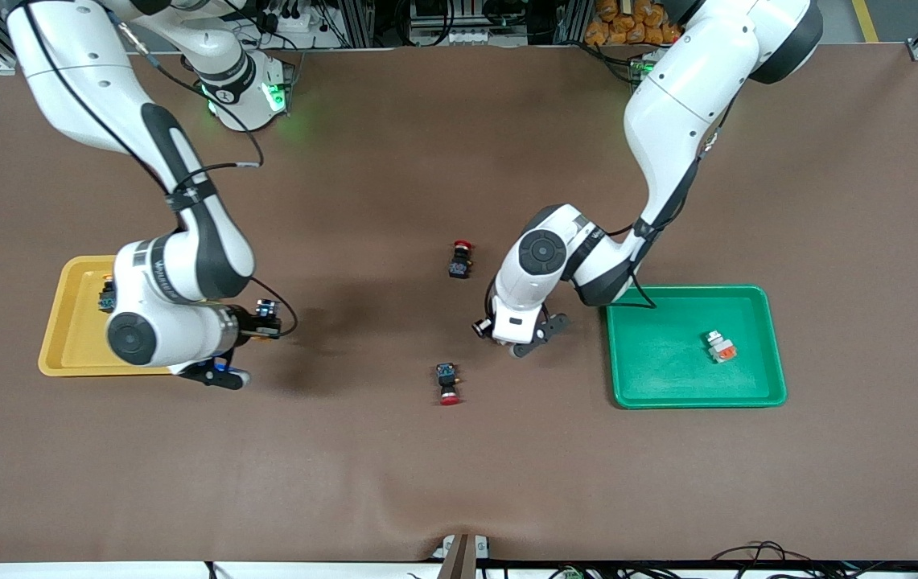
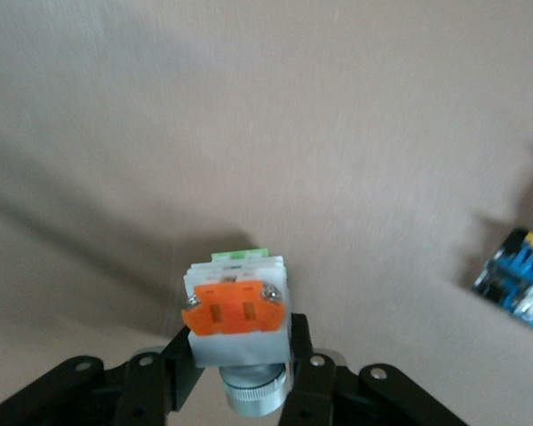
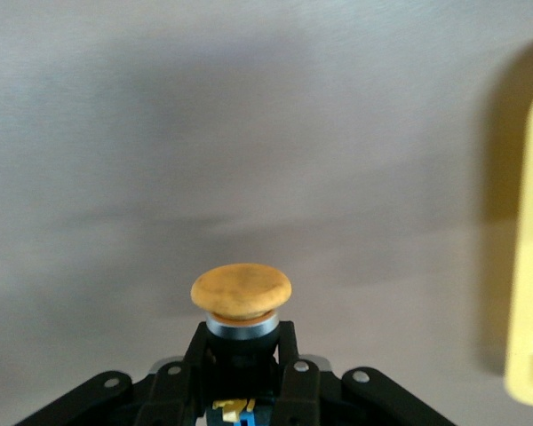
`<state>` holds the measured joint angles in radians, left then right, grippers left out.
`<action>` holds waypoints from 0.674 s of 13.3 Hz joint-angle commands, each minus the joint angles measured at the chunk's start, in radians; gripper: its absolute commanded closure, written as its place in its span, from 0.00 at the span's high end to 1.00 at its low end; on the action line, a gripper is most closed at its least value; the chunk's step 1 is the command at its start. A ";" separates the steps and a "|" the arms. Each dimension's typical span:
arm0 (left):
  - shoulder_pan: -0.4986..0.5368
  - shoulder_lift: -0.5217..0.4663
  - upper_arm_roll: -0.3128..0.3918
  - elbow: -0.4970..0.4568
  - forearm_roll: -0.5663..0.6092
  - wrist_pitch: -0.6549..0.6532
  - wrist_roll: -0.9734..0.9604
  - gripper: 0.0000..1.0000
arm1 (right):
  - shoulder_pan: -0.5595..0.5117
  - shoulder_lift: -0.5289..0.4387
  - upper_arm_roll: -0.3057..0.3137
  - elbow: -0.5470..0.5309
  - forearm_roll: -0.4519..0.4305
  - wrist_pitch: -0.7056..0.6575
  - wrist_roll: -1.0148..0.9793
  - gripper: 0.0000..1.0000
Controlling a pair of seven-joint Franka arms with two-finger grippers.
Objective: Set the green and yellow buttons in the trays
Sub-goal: 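Carry the second buttons toward the yellow and green trays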
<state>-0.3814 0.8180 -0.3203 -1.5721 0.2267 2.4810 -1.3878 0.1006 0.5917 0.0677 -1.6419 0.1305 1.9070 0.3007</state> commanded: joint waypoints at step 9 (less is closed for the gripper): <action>0.168 -0.206 -0.009 -0.005 0.003 -0.349 0.394 0.00 | -0.363 -0.007 0.015 -0.055 -0.153 -0.051 -0.563 0.00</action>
<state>-0.2296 0.6356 -0.3212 -1.5546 0.2320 2.1492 -1.0339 -0.2377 0.5756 0.0613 -1.6746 0.0220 1.8434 -0.2370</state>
